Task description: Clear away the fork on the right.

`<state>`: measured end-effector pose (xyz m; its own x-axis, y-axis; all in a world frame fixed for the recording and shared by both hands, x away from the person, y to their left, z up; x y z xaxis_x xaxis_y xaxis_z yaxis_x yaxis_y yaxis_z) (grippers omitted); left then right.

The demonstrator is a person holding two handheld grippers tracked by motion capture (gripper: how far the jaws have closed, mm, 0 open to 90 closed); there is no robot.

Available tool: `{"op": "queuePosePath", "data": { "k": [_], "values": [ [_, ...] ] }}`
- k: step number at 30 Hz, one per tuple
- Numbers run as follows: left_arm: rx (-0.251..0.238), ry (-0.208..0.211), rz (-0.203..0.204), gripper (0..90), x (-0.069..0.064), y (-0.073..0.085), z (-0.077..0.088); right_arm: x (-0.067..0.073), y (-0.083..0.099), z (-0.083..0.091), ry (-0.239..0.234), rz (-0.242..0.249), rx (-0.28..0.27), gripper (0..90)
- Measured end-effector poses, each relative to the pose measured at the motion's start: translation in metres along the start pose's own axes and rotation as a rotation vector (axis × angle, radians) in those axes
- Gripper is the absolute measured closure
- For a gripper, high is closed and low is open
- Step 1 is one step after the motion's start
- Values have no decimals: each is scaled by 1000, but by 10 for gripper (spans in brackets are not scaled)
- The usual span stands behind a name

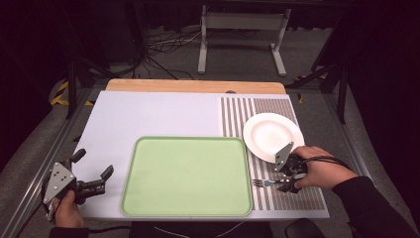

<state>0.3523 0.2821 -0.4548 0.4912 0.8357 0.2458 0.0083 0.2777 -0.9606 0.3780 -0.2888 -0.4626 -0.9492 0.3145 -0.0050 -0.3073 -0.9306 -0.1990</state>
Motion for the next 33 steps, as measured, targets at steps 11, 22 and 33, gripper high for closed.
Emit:
{"op": "queuePosePath", "data": {
  "k": [11, 22, 33],
  "values": [
    [0, -2, -1, 0, 1, 0, 0, -3, 6, -5, 0, 105, 118, 644],
    [-1, -2, 3, 0, 1, 1, 0, -5, 6, -10, -1, 144, 179, 778],
    [2, 0, 0, 0, 1, 1, 0, -5, 6, -10, -7, 145, 181, 781]
  ]
}}
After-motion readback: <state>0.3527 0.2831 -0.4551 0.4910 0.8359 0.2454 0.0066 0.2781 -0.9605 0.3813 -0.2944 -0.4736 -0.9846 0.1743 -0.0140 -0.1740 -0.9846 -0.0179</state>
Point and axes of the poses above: each handheld gripper's, and its own axes: z roughly backward along the jaws, y roughly out of its underside, x roughly to its left, the point moved 6 cm from there along -z, roughly forward along the jaws, and after that the axes turned 9 degrees about -z, right-handed, at the moved point
